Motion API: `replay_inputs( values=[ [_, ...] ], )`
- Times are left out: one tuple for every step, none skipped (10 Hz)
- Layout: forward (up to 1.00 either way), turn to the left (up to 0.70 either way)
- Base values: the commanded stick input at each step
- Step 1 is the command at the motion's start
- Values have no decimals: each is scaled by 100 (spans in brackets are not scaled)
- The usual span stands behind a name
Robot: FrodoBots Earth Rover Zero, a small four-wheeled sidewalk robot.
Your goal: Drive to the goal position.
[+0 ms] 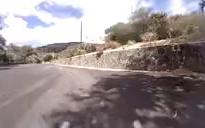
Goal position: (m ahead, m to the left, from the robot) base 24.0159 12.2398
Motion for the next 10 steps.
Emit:
replay_inputs(
  values=[
    [50, 0],
    [50, 0],
    [50, 0],
    [50, 0],
    [50, 0],
    [50, 0],
    [50, 0],
    [50, 0],
    [50, 0],
    [50, 0]
  ],
)
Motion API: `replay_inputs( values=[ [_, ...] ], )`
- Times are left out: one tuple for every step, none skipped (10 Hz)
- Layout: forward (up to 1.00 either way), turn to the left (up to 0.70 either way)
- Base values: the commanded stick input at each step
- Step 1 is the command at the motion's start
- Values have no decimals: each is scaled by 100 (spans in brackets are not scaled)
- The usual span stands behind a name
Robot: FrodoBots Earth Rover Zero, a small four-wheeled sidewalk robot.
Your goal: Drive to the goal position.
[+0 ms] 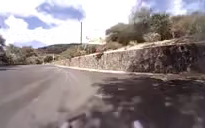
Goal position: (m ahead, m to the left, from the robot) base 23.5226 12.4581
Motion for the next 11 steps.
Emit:
replay_inputs(
  values=[
    [50, 0],
    [50, 0],
    [50, 0],
    [50, 0],
    [50, 0],
    [50, 0],
    [50, 0],
    [50, 0],
    [50, 0],
    [50, 0],
    [50, 0]
  ],
)
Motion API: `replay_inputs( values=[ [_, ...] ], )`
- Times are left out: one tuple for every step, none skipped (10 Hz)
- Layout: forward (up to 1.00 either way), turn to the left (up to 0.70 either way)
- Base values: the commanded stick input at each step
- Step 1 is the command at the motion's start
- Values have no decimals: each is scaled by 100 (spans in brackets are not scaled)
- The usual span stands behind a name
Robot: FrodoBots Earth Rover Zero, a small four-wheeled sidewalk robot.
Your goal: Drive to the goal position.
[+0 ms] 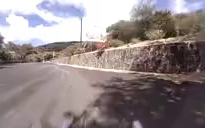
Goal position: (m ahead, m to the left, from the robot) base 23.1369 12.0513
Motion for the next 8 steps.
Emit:
replay_inputs(
  values=[
    [50, 0],
    [50, 0],
    [50, 0],
    [50, 0],
    [50, 0],
    [50, 0],
    [50, 0],
    [50, 0]
  ],
)
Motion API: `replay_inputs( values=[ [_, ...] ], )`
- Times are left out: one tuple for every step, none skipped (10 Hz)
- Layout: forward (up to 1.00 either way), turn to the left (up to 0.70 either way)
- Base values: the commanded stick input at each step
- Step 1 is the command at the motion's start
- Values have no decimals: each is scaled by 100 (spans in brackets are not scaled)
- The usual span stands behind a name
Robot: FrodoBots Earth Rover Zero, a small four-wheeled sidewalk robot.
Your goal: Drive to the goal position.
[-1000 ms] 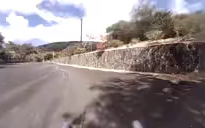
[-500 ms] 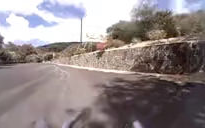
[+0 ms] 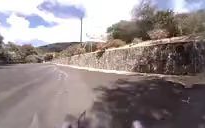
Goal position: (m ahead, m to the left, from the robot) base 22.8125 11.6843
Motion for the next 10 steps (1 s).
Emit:
replay_inputs(
  values=[
    [50, 0],
    [50, 0],
    [50, 0],
    [50, 0],
    [50, 0],
    [50, 0],
    [50, 0],
    [50, 0],
    [50, 0],
    [50, 0]
  ],
)
